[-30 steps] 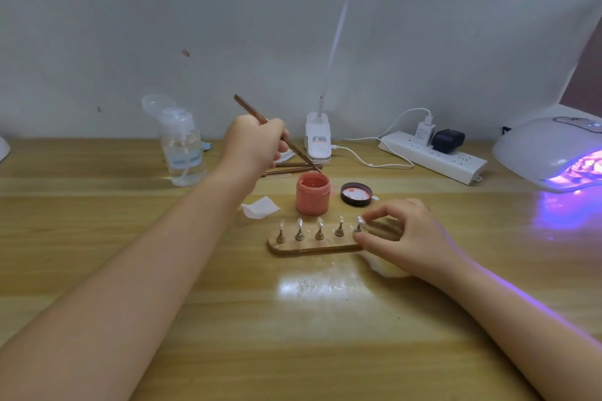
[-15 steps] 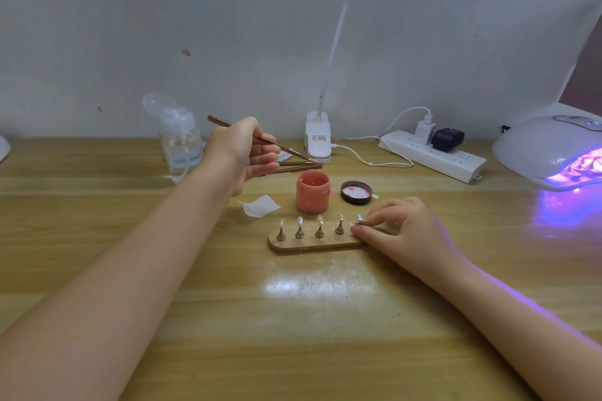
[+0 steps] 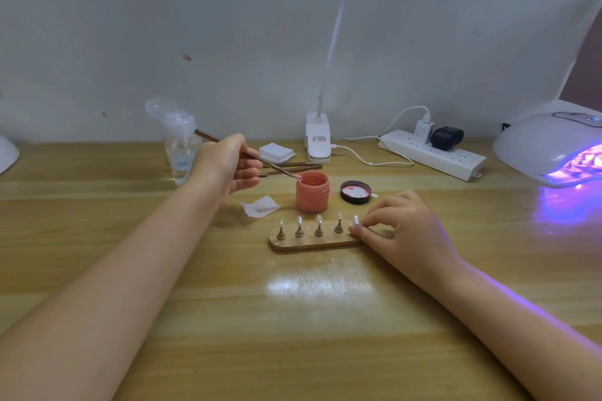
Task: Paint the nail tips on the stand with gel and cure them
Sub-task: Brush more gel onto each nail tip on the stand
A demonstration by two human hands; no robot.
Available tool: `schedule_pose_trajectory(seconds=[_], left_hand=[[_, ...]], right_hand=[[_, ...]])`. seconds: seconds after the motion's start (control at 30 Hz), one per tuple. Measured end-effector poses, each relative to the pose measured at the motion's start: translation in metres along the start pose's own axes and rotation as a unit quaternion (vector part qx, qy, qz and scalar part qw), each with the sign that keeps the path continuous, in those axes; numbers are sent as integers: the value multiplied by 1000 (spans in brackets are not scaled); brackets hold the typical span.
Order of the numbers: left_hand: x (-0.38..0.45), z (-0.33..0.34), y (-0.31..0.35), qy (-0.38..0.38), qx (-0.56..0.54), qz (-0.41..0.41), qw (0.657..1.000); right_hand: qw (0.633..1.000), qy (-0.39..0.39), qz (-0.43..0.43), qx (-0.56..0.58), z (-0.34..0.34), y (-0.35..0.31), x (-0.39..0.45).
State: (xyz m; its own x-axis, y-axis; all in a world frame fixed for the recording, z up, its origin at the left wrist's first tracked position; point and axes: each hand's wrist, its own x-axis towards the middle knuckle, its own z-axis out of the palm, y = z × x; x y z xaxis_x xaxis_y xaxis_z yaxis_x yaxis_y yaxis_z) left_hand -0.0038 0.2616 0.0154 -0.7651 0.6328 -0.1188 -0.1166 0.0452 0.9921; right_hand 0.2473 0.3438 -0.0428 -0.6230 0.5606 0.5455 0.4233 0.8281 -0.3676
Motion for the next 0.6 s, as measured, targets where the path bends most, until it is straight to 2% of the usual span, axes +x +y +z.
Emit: schedule_pose_trajectory(seconds=[0.17,0.27,0.37,0.43,0.5,0.6], left_hand=[[-6,-8,-1,13,-46,56,997],[-18,-10,-1,-47,-104,89,989],[-34,-12,-3,-126,-128,86,980],[-47,-11,-8,-157,-141,83,974],[-62,-9,-15,-172,-155,90,969],[-83,-6,-30,-193,-129,156,960]], right_hand=[[1000,-10,-9,6,-2,-3,0],[1000,-5,-15,3,-4,-4,-2],[999,26,-14,20,-5,-6,-4],[995,59,22,80,-5,-8,-3],[978,65,95,172,-5,-11,-2],[950,49,155,266,-2,-17,0]])
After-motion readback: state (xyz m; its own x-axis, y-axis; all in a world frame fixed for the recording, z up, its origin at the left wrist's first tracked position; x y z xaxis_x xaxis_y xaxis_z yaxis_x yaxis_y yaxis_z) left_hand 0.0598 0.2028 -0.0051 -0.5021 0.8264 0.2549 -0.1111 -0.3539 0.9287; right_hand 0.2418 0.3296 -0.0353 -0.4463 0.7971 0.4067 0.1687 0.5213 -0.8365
